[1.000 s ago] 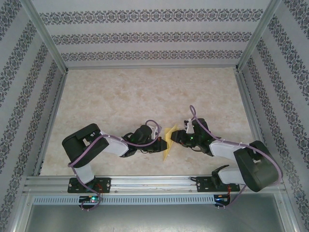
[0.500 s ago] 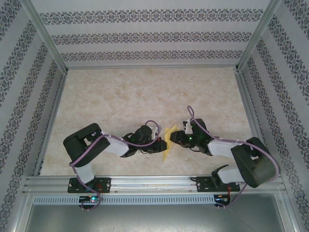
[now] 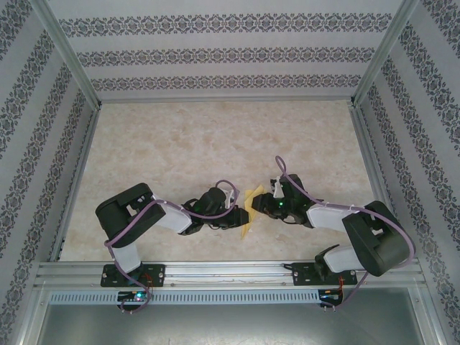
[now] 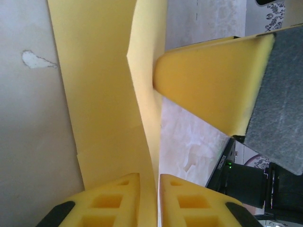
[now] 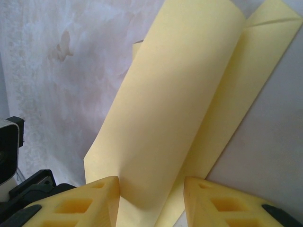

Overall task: Fold a paper plane with a square sheet of paper (fold left side to right side)
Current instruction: Fold the wing for the fifth time at the center of the table.

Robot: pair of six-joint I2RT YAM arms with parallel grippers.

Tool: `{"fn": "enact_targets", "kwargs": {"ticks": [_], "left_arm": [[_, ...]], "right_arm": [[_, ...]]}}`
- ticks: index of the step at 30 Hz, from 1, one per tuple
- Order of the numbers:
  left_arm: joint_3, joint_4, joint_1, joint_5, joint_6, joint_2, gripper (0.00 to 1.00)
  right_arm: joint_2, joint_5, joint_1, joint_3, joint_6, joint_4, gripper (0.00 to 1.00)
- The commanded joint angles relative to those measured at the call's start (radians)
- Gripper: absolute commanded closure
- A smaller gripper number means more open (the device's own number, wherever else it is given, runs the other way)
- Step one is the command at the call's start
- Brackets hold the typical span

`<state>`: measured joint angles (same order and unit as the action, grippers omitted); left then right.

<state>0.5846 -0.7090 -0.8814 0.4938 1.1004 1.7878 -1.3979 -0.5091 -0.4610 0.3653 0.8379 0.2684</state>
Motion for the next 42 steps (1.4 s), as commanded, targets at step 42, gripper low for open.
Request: {"fn": "enact_targets", "kwargs": {"ticks": [42], "left_arm": [[0.081, 0.176, 0.079, 0.001, -0.145, 0.021, 0.88]], "right_arm": [[-0.114, 0.092, -0.036, 0.047, -0.103, -0.137, 0.6]]}}
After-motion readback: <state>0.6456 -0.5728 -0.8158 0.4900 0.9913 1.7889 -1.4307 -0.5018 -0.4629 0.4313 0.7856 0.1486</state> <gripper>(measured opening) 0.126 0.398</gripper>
